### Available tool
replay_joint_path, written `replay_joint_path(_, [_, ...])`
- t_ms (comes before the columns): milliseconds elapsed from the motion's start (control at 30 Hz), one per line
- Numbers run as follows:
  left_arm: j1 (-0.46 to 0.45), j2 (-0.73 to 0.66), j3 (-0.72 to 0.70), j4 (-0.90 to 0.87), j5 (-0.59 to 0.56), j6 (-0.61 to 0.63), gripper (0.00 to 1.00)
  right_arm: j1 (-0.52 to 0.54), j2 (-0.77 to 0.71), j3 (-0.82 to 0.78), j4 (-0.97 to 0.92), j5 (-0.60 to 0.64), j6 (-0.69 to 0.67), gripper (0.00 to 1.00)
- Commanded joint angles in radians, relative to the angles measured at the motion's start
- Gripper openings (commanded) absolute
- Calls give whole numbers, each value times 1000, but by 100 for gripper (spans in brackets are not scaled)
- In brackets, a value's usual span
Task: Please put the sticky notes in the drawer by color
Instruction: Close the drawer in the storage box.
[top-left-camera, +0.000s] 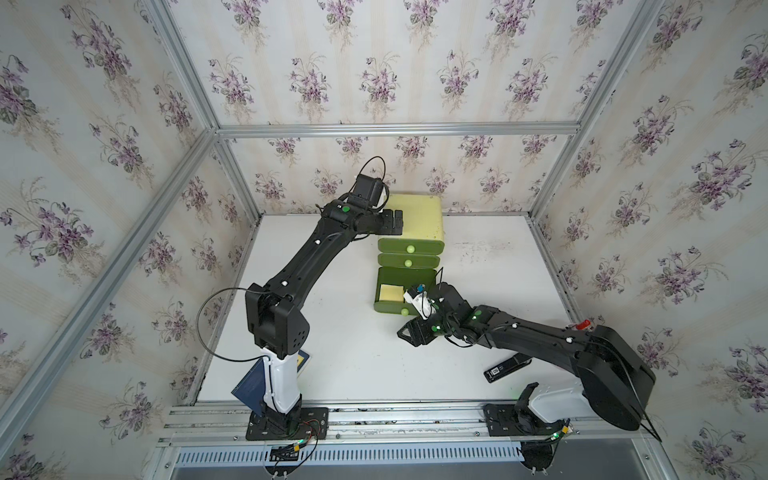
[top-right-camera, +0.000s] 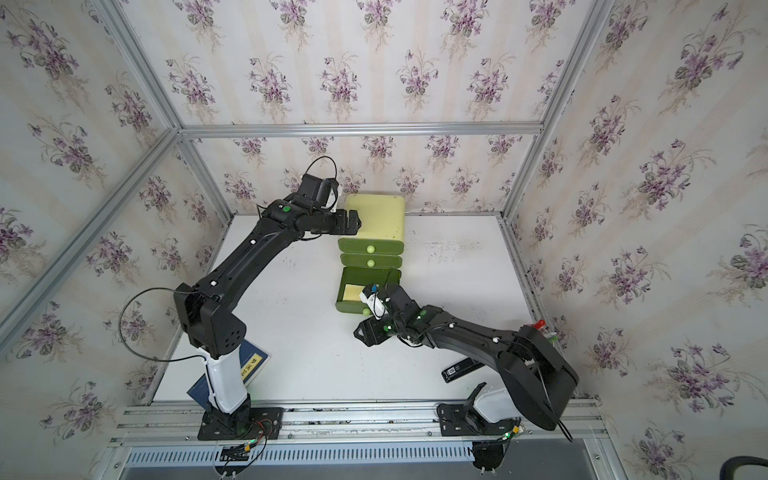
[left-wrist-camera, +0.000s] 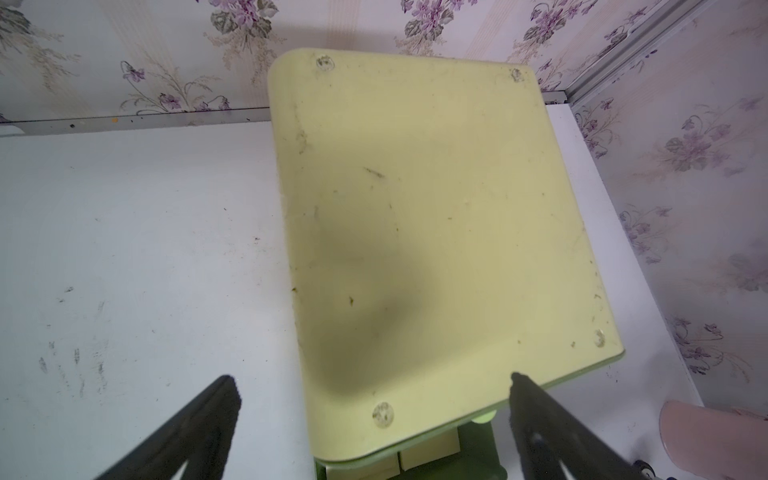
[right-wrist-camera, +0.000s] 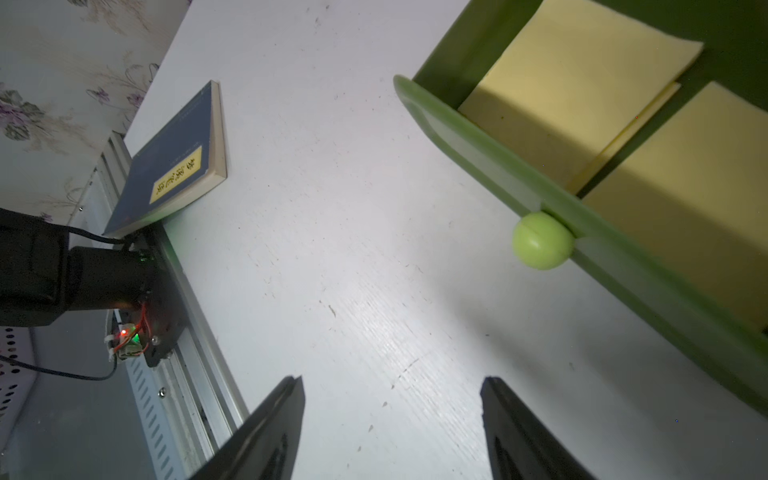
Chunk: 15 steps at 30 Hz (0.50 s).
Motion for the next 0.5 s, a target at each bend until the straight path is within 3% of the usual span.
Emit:
replay_joint_path(0, [1,40,44,-36,69,23,99,6,45,25,7,49,-64,70])
replay_joint_path(200, [1,84,20,-43,67,-5,98,6,65,67,13,127,-131,70])
replay_joint_path(467, [-2,94,-45,-20,78,-24,97,7,218,227,-62,246,-214,72])
